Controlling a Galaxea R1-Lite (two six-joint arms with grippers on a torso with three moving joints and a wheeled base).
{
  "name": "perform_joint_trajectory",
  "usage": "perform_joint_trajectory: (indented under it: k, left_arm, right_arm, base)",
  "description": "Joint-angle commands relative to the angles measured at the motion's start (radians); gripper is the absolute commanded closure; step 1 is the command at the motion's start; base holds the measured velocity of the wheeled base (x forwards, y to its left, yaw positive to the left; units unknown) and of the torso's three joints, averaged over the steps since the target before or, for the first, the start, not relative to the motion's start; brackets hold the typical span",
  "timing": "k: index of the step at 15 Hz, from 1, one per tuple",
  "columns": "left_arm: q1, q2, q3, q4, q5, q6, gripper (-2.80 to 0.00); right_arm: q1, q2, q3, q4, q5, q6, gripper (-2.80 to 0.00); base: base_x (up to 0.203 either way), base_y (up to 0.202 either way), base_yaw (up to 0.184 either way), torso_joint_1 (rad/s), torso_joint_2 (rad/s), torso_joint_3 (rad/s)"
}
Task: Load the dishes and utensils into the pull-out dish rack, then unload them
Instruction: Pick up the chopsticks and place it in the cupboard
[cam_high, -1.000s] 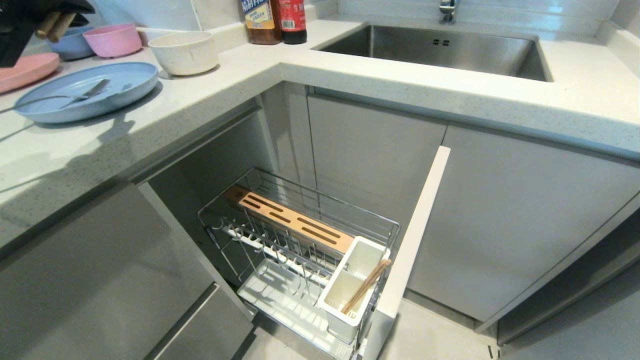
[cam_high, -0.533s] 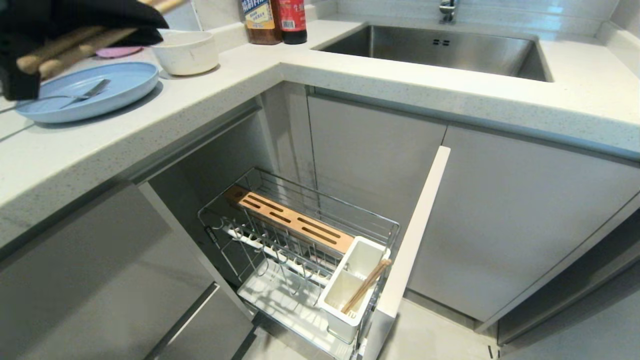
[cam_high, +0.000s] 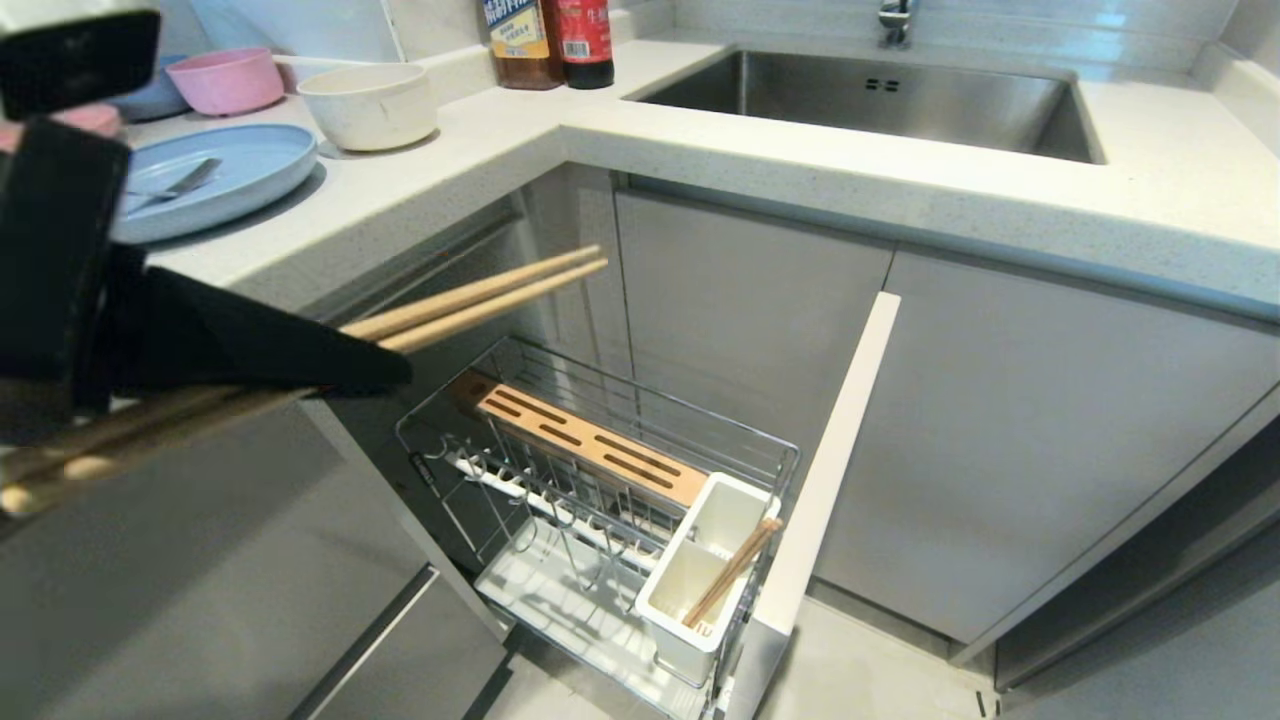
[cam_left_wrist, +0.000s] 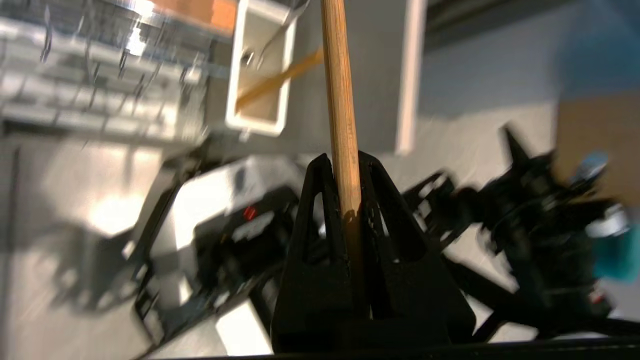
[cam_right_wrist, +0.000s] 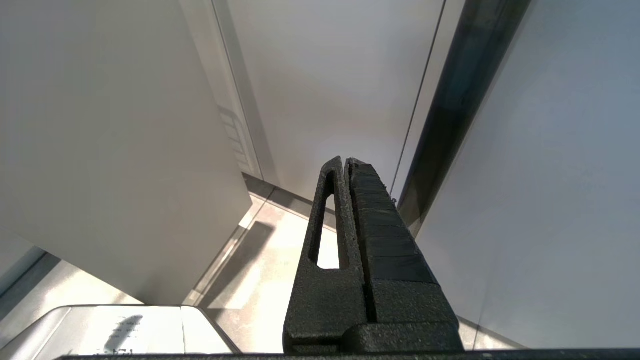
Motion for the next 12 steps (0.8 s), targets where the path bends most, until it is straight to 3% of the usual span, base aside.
perform_joint_trajectory:
  k: [1, 7, 12]
  left_arm:
    - [-0.002, 0.052, -0.005, 0.083, -0.001, 0.009, 0.00]
    - [-0.021, 0.145, 0.035, 0.358, -0.021, 0.207, 0.00]
    - [-0.026, 0.224, 0.094, 0.337, -0.055, 0.263, 0.00]
  right_arm:
    - [0.000, 0.001, 0.002, -0.001, 0.000, 0.000, 0.00]
    - [0.000, 0.001, 0.002, -0.001, 0.000, 0.000, 0.00]
    - [0.000, 0.001, 0.001, 0.000, 0.000, 0.000, 0.00]
  base:
    - [0.000, 0.000, 0.000, 0.000, 0.00, 0.000]
    - [0.000, 0.000, 0.000, 0.000, 0.00, 0.000]
    - [0.000, 0.000, 0.000, 0.000, 0.00, 0.000]
